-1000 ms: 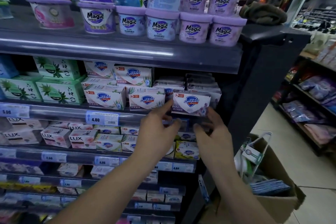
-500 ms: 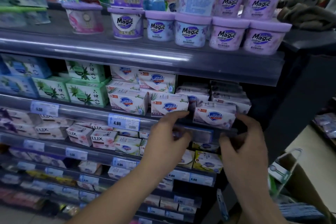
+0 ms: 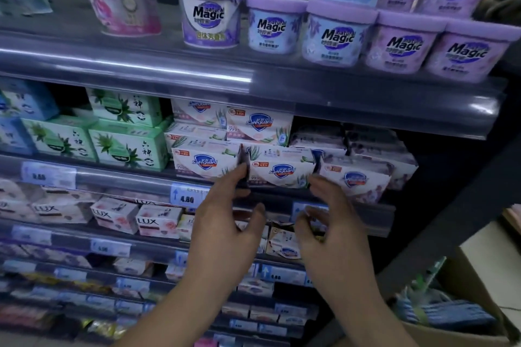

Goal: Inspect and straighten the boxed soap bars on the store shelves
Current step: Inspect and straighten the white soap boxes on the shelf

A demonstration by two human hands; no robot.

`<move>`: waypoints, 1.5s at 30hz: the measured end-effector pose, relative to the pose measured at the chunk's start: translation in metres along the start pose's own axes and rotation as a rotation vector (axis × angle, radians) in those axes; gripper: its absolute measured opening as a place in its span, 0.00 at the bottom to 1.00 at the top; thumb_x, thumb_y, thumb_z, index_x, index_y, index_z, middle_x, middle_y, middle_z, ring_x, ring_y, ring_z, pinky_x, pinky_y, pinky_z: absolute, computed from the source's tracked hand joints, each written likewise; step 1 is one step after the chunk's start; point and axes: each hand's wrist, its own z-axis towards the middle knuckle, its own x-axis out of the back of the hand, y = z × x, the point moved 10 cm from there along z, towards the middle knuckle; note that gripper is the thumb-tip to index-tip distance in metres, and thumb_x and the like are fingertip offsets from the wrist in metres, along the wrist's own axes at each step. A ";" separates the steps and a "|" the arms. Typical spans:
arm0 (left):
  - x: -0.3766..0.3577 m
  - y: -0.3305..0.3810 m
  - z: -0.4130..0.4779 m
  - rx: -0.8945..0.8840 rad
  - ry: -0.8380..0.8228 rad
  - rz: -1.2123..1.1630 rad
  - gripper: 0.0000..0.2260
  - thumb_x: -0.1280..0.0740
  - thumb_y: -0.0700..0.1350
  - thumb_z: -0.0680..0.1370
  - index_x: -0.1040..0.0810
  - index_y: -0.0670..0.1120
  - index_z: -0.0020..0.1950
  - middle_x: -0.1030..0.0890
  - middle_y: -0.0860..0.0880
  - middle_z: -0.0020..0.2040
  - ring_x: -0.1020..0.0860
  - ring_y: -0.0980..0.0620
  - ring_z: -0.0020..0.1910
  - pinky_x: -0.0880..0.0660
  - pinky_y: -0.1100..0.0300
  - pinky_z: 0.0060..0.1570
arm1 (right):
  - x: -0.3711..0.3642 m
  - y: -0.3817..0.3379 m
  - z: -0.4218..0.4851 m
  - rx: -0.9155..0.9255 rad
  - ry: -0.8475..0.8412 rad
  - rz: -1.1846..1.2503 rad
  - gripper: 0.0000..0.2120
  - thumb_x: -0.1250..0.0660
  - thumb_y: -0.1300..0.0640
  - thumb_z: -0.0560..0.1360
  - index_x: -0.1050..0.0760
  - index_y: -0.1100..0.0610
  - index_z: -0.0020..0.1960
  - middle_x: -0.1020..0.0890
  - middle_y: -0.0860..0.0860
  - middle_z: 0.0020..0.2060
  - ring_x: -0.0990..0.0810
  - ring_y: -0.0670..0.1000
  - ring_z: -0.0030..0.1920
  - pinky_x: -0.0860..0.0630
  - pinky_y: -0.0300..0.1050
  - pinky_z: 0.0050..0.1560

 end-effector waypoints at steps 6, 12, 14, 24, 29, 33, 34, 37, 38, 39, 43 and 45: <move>0.001 -0.003 0.008 -0.031 -0.043 -0.007 0.27 0.28 0.46 0.80 0.30 0.54 0.78 0.22 0.56 0.66 0.21 0.54 0.64 0.21 0.52 0.61 | -0.004 0.010 0.009 -0.073 0.079 0.072 0.26 0.32 0.61 0.81 0.34 0.45 0.76 0.28 0.30 0.63 0.29 0.25 0.59 0.29 0.23 0.53; -0.004 -0.011 0.012 -0.038 -0.083 -0.087 0.26 0.29 0.47 0.80 0.29 0.53 0.78 0.25 0.59 0.65 0.24 0.61 0.64 0.24 0.62 0.60 | 0.002 0.006 0.007 -0.044 0.179 0.153 0.28 0.33 0.66 0.81 0.32 0.39 0.72 0.25 0.39 0.65 0.26 0.28 0.59 0.30 0.20 0.53; -0.001 -0.013 0.010 -0.025 -0.064 -0.143 0.25 0.28 0.47 0.80 0.28 0.53 0.77 0.25 0.61 0.64 0.24 0.65 0.63 0.21 0.58 0.59 | 0.004 -0.001 0.005 -0.003 0.184 0.141 0.30 0.32 0.64 0.81 0.34 0.31 0.68 0.26 0.40 0.64 0.25 0.30 0.59 0.30 0.19 0.55; 0.027 0.016 0.006 -0.053 0.045 -0.447 0.08 0.27 0.51 0.75 0.22 0.50 0.50 0.17 0.52 0.46 0.15 0.50 0.49 0.17 0.57 0.46 | 0.018 -0.005 0.011 0.029 0.134 0.513 0.05 0.29 0.55 0.81 0.21 0.48 0.55 0.13 0.45 0.50 0.14 0.43 0.50 0.21 0.34 0.47; 0.033 0.006 0.006 0.121 0.044 -0.469 0.13 0.26 0.57 0.73 0.18 0.50 0.50 0.16 0.53 0.44 0.17 0.57 0.38 0.16 0.59 0.35 | 0.010 0.000 0.017 -0.029 0.005 0.519 0.21 0.29 0.36 0.74 0.24 0.55 0.49 0.21 0.54 0.41 0.23 0.51 0.37 0.22 0.42 0.38; 0.034 -0.004 0.004 0.205 0.077 -0.496 0.07 0.22 0.52 0.74 0.14 0.51 0.48 0.15 0.47 0.44 0.16 0.53 0.40 0.19 0.62 0.35 | 0.000 0.004 0.017 -0.085 -0.063 0.563 0.25 0.28 0.34 0.71 0.25 0.56 0.48 0.23 0.54 0.40 0.26 0.46 0.31 0.21 0.39 0.35; 0.034 -0.004 0.002 0.204 0.085 -0.496 0.06 0.23 0.53 0.75 0.13 0.51 0.47 0.14 0.46 0.45 0.15 0.51 0.40 0.19 0.62 0.35 | -0.001 0.005 0.017 -0.083 -0.075 0.570 0.23 0.28 0.36 0.71 0.25 0.56 0.48 0.23 0.54 0.41 0.26 0.46 0.31 0.21 0.39 0.35; 0.039 -0.001 -0.001 0.184 0.102 -0.454 0.12 0.25 0.57 0.72 0.12 0.56 0.52 0.12 0.52 0.49 0.14 0.50 0.43 0.18 0.63 0.38 | 0.001 0.004 0.019 -0.079 -0.080 0.593 0.15 0.27 0.43 0.75 0.24 0.54 0.49 0.17 0.49 0.41 0.20 0.48 0.36 0.21 0.39 0.37; 0.039 0.002 -0.001 0.168 0.090 -0.450 0.14 0.26 0.57 0.71 0.13 0.57 0.55 0.12 0.54 0.50 0.14 0.53 0.45 0.18 0.64 0.41 | 0.002 0.004 0.020 -0.071 -0.075 0.600 0.11 0.27 0.47 0.77 0.24 0.54 0.50 0.15 0.48 0.43 0.17 0.50 0.40 0.19 0.41 0.40; 0.040 0.005 -0.001 0.153 0.069 -0.460 0.16 0.26 0.56 0.71 0.13 0.57 0.58 0.12 0.55 0.51 0.14 0.55 0.46 0.18 0.65 0.44 | 0.005 0.002 0.021 -0.056 -0.066 0.591 0.08 0.27 0.51 0.78 0.23 0.54 0.51 0.13 0.47 0.45 0.14 0.50 0.44 0.17 0.46 0.43; 0.043 0.015 0.001 0.078 0.023 -0.426 0.26 0.24 0.47 0.72 0.21 0.55 0.70 0.11 0.58 0.53 0.15 0.60 0.55 0.20 0.70 0.52 | 0.011 -0.002 0.020 0.024 -0.059 0.523 0.13 0.29 0.60 0.80 0.25 0.48 0.61 0.13 0.45 0.56 0.14 0.44 0.56 0.19 0.48 0.55; 0.049 0.025 -0.002 0.012 0.066 -0.396 0.31 0.22 0.47 0.70 0.24 0.54 0.72 0.12 0.62 0.53 0.15 0.62 0.56 0.20 0.71 0.51 | 0.011 -0.002 0.018 0.041 -0.065 0.522 0.18 0.33 0.63 0.82 0.27 0.45 0.67 0.14 0.43 0.59 0.16 0.43 0.59 0.20 0.45 0.58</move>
